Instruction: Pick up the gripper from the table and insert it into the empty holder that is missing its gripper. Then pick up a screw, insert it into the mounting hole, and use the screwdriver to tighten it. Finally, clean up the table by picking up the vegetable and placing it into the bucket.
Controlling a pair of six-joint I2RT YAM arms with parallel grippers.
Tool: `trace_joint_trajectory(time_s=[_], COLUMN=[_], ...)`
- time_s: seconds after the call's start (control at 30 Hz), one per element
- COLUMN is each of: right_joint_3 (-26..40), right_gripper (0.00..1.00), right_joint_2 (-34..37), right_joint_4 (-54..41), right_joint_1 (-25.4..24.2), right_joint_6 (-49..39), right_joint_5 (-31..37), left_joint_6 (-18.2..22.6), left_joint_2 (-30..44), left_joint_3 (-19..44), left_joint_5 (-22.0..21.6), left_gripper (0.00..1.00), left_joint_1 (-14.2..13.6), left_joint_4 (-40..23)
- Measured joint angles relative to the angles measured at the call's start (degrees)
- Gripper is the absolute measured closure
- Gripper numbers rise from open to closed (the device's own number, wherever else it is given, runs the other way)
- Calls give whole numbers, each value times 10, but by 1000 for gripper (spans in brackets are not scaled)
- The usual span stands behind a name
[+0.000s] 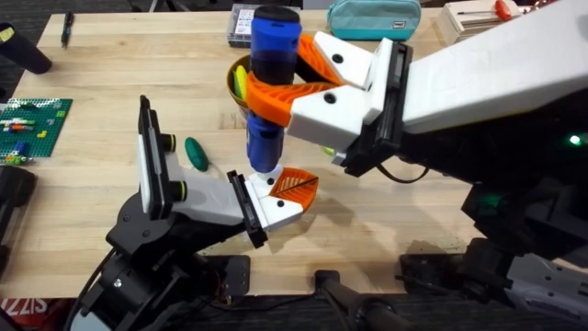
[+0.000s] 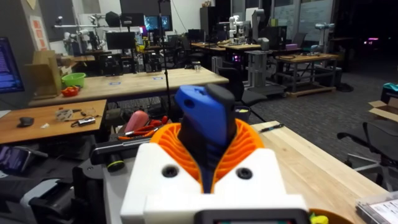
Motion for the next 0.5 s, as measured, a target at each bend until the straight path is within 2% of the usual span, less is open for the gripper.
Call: trace_joint_trajectory(time_s=[0.33, 0.5], right_joint_3=[-4, -5], right_gripper=[942, 942], right_joint_2=[-2, -38], right_joint_4=[29, 29], right_joint_1=[-8, -13], right_joint_6=[0, 0], right_joint_5=[2, 2], left_joint_6=[-6, -6], left_joint_2=[2, 2], left_joint_3=[0, 0], left_joint_5=[0, -1], left_gripper=[983, 983], left_joint_1=[0, 0], left_joint_4=[3, 3])
